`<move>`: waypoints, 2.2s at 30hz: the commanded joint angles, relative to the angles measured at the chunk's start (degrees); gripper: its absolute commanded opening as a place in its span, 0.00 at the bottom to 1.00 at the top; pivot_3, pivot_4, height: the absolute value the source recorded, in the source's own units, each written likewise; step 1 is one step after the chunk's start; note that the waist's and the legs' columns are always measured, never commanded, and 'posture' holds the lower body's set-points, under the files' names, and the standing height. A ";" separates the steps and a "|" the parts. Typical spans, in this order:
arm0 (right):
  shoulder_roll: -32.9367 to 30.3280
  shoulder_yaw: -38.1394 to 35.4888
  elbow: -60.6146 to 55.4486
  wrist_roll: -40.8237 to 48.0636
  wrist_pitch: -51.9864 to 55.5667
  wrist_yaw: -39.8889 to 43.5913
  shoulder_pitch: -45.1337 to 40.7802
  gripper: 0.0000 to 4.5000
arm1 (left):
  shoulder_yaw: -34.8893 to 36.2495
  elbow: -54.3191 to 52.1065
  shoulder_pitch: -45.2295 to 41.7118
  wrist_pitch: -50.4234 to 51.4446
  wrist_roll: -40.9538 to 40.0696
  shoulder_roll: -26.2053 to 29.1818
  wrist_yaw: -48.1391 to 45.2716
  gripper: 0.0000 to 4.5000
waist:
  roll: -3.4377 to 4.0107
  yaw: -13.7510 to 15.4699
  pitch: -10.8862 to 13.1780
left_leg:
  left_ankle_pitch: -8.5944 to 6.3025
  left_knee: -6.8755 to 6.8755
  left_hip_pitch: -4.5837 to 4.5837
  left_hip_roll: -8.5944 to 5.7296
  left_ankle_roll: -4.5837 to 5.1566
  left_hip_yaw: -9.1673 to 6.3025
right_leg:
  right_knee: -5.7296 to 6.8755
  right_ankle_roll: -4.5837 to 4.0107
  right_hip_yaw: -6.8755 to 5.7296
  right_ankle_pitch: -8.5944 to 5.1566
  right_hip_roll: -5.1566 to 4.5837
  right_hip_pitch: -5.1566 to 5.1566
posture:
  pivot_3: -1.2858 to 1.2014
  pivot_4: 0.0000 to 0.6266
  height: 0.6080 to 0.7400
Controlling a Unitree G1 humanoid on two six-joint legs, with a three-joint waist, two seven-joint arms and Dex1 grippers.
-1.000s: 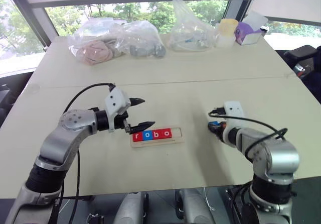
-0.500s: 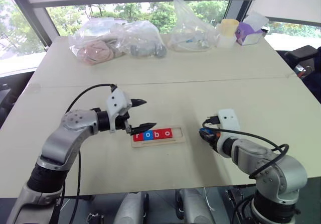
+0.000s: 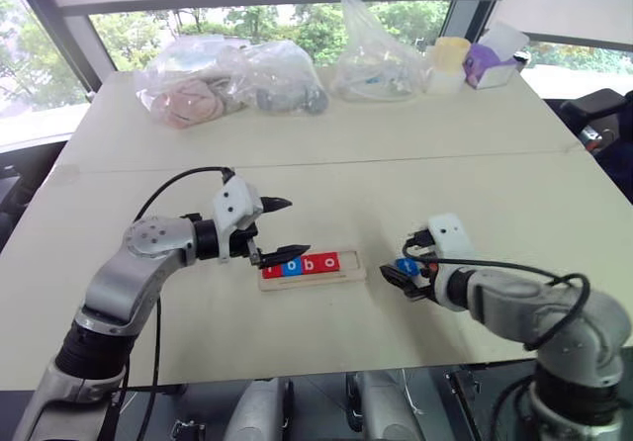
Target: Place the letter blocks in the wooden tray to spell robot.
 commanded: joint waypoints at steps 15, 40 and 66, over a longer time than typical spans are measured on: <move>-24.29 26.37 34.47 -41.08 -77.78 69.60 -1.14 0.98 | 1.86 0.48 -2.39 -0.98 0.44 1.69 -0.24 1.00 | -0.12 -0.04 0.07 | -0.11 0.04 0.08 0.02 0.16 0.15 | -0.09 0.37 0.08 0.09 -0.02 0.08 | 0.52 0.24 0.89; -12.56 27.15 46.83 -49.42 -83.90 77.89 -8.15 0.26 | 8.18 -4.84 4.96 1.98 -5.10 13.42 -8.69 1.00 | -0.10 0.15 0.05 | -0.08 0.01 0.04 0.02 0.08 0.07 | -0.09 0.11 0.12 0.05 -0.15 0.03 | 0.52 0.24 0.89; -1.77 33.78 43.87 -53.91 -79.21 76.26 -16.65 0.26 | 8.92 -7.33 6.63 2.02 -5.51 12.85 -4.91 1.00 | -0.09 0.05 0.05 | -0.06 0.00 -0.01 0.00 0.04 0.07 | 0.00 0.24 0.13 0.16 -0.16 -0.09 | 0.52 0.24 0.89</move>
